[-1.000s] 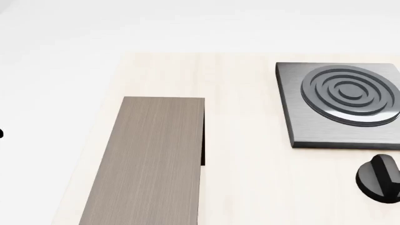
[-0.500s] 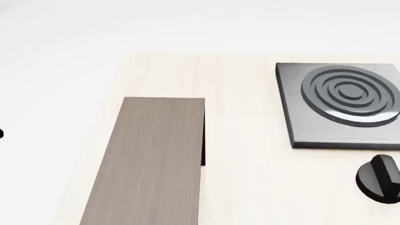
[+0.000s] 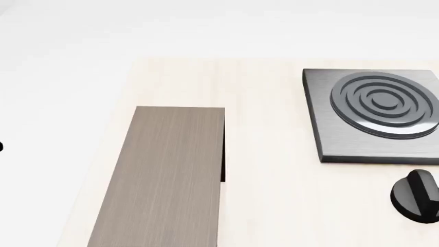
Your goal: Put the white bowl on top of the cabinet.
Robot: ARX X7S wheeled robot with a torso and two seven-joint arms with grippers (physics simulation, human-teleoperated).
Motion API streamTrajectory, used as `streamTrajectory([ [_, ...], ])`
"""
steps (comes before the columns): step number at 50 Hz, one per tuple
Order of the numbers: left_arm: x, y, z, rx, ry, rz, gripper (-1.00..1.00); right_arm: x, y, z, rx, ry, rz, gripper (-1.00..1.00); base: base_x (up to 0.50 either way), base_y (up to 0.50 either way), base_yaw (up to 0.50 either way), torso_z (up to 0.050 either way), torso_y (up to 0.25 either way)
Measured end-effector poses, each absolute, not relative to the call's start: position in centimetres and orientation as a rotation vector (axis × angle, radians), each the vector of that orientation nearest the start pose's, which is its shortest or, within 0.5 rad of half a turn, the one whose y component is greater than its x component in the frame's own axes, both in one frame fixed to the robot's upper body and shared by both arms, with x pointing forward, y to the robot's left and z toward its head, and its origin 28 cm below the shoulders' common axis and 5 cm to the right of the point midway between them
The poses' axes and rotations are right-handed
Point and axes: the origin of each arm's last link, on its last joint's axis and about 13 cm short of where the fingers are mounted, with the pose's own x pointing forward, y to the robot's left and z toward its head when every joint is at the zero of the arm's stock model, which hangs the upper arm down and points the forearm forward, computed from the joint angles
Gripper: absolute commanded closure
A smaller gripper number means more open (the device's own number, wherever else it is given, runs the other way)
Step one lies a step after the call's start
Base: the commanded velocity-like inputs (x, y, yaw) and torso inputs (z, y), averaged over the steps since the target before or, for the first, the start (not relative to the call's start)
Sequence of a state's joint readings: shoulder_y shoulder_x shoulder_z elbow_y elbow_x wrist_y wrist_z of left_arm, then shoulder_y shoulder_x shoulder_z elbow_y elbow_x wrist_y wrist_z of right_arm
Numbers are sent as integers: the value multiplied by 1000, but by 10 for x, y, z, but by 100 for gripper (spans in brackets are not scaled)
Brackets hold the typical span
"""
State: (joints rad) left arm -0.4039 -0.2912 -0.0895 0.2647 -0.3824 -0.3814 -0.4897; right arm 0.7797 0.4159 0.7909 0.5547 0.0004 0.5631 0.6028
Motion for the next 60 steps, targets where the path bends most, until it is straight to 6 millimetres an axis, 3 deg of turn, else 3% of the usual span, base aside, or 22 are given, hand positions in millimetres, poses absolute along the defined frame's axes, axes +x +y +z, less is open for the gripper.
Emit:
streamTrajectory([
  [13,276,274,158,-146,-277,454,-100,294,-322,157,302,148,-1305,100,0,0,0,0,0],
  [23,275,274,159,-146,-279,454,-100,306,-312,202,265,55,-1247,100,0,0,0,0,0],
  [40,276,274,159,-147,-279,454,-100,356,-289,287,278,-38,-1106,100,0,0,0,0,1],
  [52,276,275,159,-147,-280,454,-100,388,-269,322,337,1,-933,100,0,0,0,0,1],
  [60,276,275,159,-148,-280,454,-100,400,-249,336,369,54,-785,100,0,0,0,0,1],
])
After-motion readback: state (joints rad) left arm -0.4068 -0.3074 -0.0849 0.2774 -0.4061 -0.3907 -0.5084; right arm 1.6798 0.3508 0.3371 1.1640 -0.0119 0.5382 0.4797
